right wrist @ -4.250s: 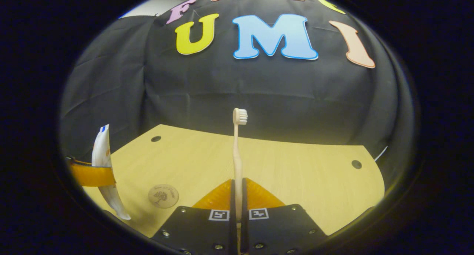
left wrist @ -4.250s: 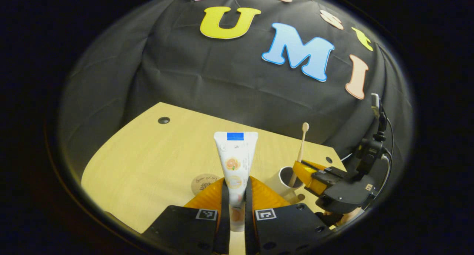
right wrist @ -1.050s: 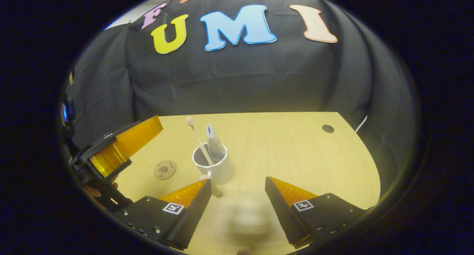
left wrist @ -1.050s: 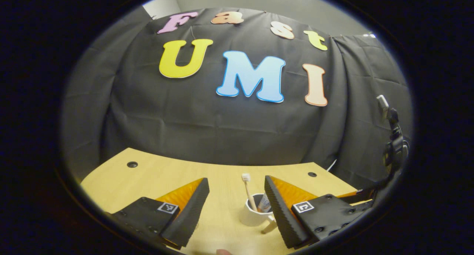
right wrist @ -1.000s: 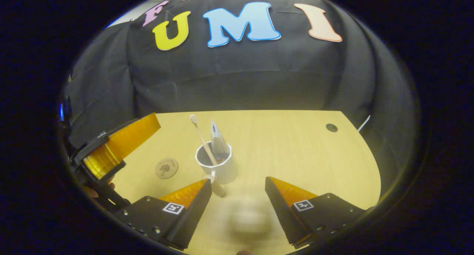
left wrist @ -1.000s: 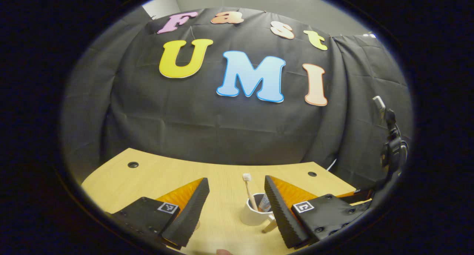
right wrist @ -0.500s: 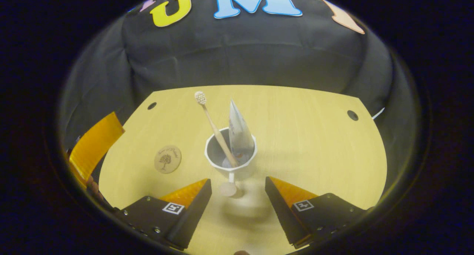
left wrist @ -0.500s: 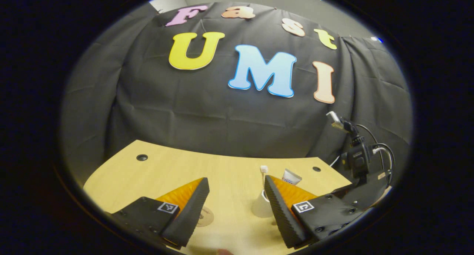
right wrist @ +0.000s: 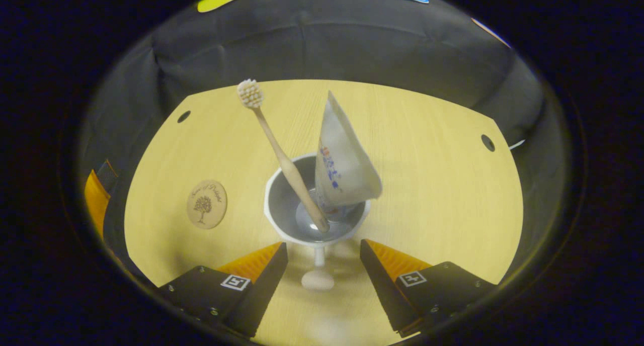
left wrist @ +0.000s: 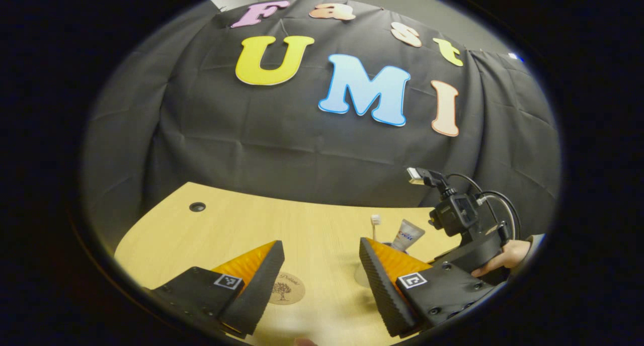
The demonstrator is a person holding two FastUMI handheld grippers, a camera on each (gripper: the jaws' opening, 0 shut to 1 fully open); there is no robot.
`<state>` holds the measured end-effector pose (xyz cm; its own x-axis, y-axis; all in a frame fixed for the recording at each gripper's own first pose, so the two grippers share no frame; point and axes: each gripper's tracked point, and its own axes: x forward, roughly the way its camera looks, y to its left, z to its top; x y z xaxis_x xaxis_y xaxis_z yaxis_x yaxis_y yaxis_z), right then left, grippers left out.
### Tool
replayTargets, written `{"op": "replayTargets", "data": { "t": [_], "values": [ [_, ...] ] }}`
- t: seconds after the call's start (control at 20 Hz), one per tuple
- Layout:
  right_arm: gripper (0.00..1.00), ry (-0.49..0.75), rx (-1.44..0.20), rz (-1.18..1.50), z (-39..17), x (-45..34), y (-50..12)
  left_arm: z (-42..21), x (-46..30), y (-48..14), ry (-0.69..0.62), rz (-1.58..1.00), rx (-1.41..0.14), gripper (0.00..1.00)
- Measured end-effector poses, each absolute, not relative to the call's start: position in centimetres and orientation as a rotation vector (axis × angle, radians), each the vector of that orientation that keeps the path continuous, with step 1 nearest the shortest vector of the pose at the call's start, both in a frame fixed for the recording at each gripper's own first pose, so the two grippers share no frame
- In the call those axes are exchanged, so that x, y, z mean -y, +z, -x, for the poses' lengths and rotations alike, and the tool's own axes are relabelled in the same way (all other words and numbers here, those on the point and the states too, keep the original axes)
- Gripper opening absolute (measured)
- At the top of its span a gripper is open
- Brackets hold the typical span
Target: Put the toothbrush and toothpaste on the desktop into the cup, then pick up the cup and place it on the coaster on the desktop.
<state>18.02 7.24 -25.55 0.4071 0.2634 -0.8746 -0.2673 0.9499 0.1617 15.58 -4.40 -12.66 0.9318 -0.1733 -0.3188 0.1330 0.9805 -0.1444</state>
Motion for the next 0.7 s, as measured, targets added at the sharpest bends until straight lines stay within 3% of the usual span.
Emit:
{"op": "replayTargets", "data": {
  "t": [0.3, 0.45, 0.7],
  "values": [
    [0.90, 0.317, -1.185, 0.033, -18.6, -7.7, -27.2, -15.8, 2.7, -13.6, -0.138, 0.132, -0.356, 0.96],
    [0.84, 0.319, -1.214, 0.031, -18.6, -8.1, -28.0, -15.8, 2.4, -14.0, -0.135, 0.136, -0.364, 0.99],
    [0.63, 0.317, -1.234, 0.025, -18.5, -8.1, -28.1, -15.7, 2.0, -14.4, -0.121, 0.142, -0.372, 0.96]
  ]
}}
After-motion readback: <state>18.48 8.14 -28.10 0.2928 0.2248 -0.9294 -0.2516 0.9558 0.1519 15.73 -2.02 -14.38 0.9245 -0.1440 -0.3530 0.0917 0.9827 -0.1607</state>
